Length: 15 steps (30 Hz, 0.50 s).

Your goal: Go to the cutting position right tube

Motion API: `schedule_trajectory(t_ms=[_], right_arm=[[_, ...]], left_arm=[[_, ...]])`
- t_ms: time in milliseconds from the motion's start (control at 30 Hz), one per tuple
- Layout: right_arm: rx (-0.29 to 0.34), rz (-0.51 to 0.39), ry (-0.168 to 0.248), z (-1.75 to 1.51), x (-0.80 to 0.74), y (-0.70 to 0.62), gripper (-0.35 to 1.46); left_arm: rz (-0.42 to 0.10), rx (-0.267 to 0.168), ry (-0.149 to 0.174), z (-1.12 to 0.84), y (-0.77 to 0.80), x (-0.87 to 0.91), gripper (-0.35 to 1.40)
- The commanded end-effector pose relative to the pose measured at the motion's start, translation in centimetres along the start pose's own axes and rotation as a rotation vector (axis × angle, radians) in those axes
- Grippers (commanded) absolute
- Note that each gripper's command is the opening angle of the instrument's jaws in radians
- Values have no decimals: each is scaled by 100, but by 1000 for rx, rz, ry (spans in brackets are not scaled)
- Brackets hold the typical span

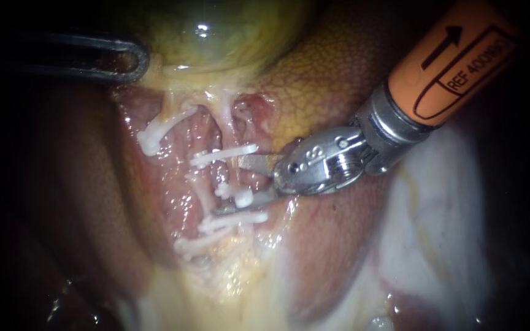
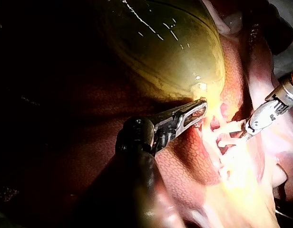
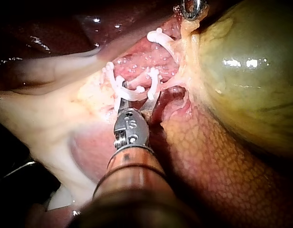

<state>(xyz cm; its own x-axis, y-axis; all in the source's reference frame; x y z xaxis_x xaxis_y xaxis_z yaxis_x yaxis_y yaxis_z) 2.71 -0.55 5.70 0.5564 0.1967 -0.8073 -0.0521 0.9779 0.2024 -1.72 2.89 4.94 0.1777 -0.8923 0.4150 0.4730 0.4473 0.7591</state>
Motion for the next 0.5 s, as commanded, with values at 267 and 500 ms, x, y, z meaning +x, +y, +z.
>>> schedule_trajectory(t_ms=[267, 500], right_arm=[[3, -2, 1, -6, -2, -2, 135], [71, 14, 12, -29, -7, -6, 136]], left_arm=[[0, 0, 0, -1, -1, 0, -35], [0, 0, 0, -1, -1, 0, -35]])
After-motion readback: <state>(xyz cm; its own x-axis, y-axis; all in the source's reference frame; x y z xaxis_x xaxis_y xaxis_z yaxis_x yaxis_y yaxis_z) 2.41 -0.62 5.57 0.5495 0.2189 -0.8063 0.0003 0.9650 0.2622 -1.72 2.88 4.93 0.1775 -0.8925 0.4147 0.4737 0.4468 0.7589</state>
